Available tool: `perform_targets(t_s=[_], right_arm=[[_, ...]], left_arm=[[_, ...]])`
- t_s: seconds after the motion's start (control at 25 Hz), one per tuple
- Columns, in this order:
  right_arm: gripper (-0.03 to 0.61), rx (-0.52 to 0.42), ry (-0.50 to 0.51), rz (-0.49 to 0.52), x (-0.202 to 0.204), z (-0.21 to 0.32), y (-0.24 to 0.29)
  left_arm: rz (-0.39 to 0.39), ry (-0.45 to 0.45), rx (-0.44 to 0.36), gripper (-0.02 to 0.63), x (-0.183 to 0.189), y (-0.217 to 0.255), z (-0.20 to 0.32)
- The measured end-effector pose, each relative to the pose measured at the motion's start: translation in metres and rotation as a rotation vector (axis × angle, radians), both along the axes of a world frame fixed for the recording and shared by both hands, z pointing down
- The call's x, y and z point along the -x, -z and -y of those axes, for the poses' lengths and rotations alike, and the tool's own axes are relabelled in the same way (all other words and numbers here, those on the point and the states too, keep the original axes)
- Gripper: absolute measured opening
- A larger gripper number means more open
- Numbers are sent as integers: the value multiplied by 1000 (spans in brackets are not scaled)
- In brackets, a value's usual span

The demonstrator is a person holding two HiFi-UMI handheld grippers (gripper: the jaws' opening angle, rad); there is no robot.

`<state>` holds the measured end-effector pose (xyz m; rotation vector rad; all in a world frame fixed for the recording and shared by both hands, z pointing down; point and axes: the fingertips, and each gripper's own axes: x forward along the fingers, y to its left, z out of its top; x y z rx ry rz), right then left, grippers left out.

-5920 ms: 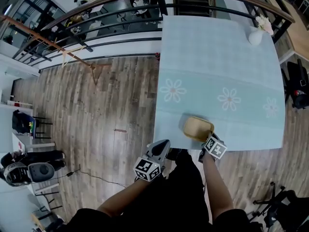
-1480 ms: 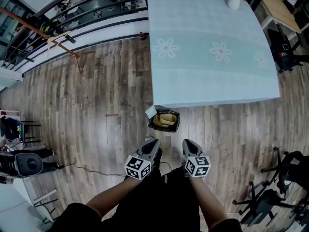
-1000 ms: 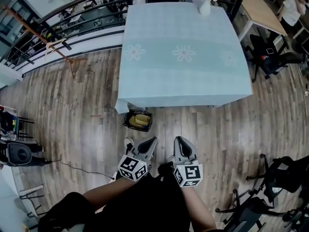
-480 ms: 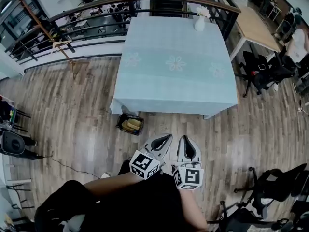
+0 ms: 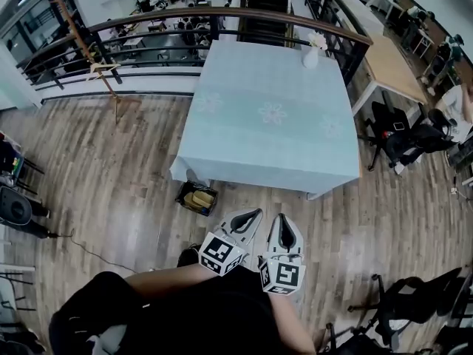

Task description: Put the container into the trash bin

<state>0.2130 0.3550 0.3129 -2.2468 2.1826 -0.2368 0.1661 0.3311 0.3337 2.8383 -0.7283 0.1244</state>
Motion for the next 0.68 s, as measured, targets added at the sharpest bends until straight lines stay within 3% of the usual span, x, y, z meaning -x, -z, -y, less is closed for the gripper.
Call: perform_targets(t_s=[0.68], right_arm=[[32,-10,5,11,7,7,1]], left_arm=[[6,-8,-17,11,4,3,5]])
